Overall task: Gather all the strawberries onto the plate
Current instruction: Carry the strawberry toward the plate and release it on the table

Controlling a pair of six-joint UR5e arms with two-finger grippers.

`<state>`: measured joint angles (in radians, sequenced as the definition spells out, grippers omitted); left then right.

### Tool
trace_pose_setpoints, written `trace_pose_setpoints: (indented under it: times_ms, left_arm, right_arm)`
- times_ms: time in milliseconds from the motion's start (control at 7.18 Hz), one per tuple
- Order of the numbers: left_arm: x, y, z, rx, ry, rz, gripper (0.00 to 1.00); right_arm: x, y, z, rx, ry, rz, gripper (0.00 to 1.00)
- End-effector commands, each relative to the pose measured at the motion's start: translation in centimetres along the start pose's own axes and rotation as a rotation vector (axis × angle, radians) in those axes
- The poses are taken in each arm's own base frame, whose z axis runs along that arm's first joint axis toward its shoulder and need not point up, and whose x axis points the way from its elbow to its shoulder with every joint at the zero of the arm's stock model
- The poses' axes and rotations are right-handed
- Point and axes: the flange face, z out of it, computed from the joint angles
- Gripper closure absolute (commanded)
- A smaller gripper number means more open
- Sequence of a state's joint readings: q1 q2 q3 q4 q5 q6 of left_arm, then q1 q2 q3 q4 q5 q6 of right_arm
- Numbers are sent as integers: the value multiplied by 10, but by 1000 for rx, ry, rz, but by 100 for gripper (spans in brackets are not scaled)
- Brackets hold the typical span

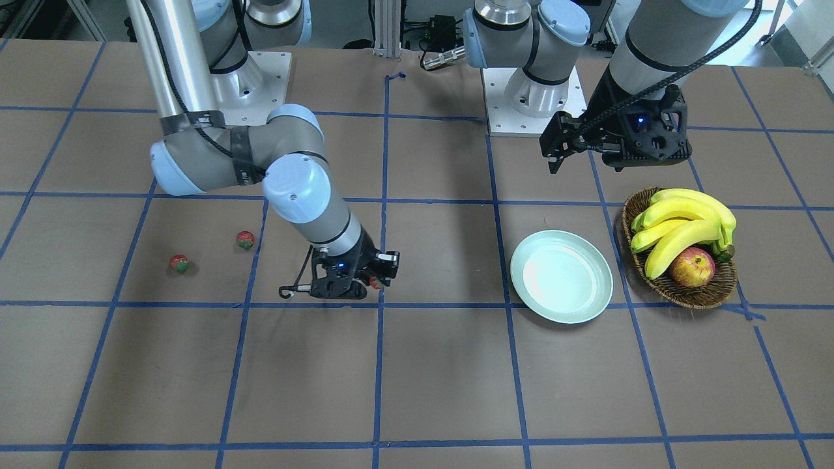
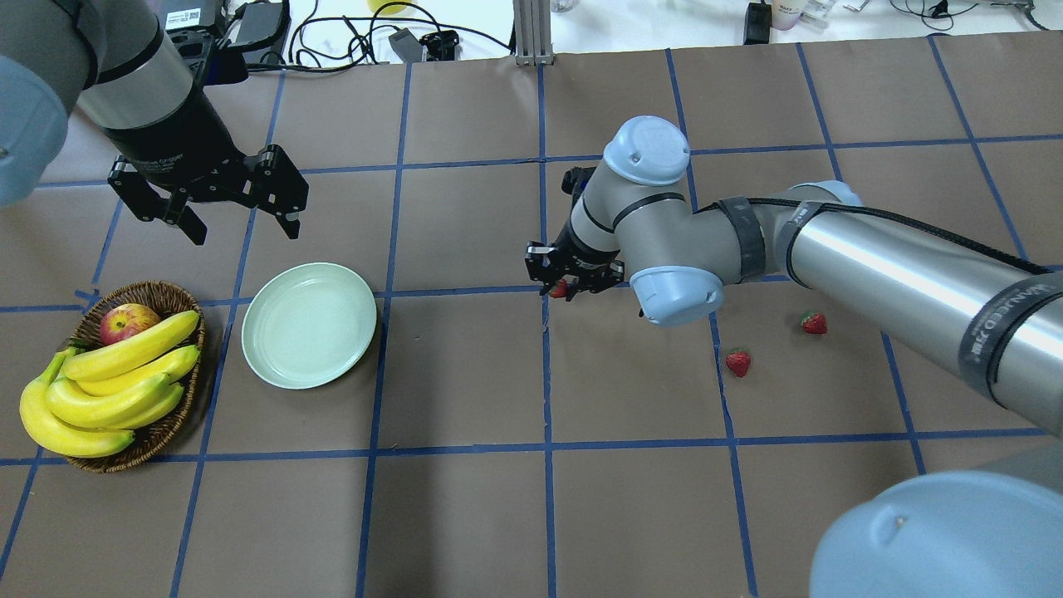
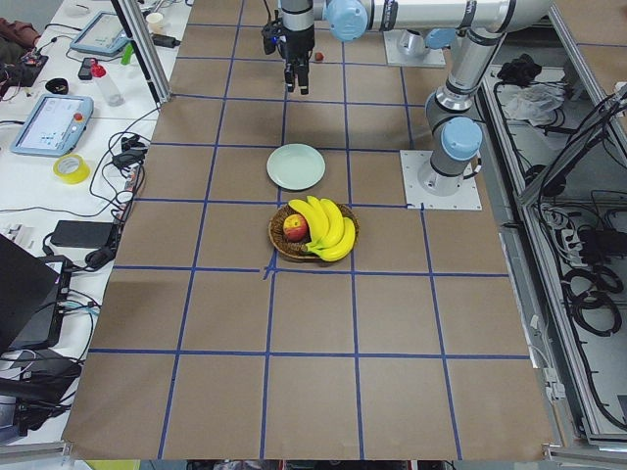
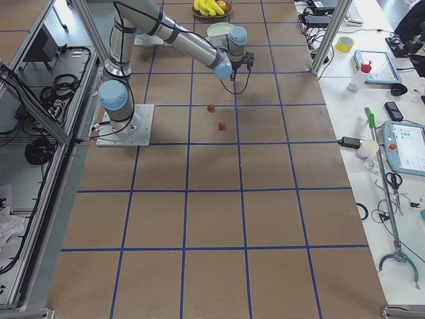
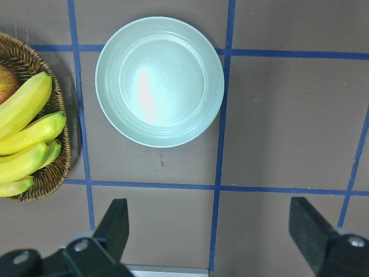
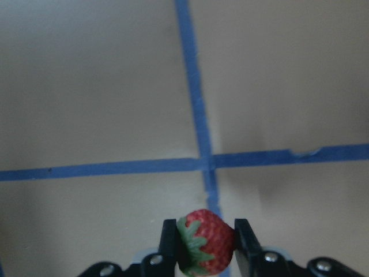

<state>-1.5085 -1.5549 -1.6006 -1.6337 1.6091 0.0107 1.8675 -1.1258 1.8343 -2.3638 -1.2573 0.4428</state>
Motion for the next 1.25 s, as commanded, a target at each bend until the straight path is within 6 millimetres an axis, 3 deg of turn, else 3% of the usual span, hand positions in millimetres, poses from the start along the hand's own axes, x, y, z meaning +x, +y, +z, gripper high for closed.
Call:
trace_pose_setpoints:
  times_ms: [0,139,279,418,557,697,836,975,1115]
  left_arm:
    - [-1,0,1,-1,-3,-1,0]
    - [0,0,1,0,-2,-1,0]
    - [0,0,0,0,0,1,0]
    - [0,0,0,0,0,1,0]
    - [-1,0,1,-3,-3,0,0]
    - [-1,-1,-2,6,-3,-2,0]
    - [-1,0,2,-3,-6,0,0]
    - [-2,0,7,-12,-9,-3,0]
    - [-3,0,6,-9,-6,-5,0]
  right_arm:
    - [-63,55,34,-34,-21,26,99]
    - [-72,60,54,-23,-35,21,99]
    - [-79,62,57,-23,-50,10,86]
    - [-81,65,57,-33,-53,19,33]
    - [-79,68,57,-49,-33,41,0]
    - [-79,70,46,-48,-20,40,0]
    - [-71,68,17,-15,59,-37,0]
    - [-42,58,-21,-3,166,-100,0]
    - [0,29,-48,-7,223,-71,0]
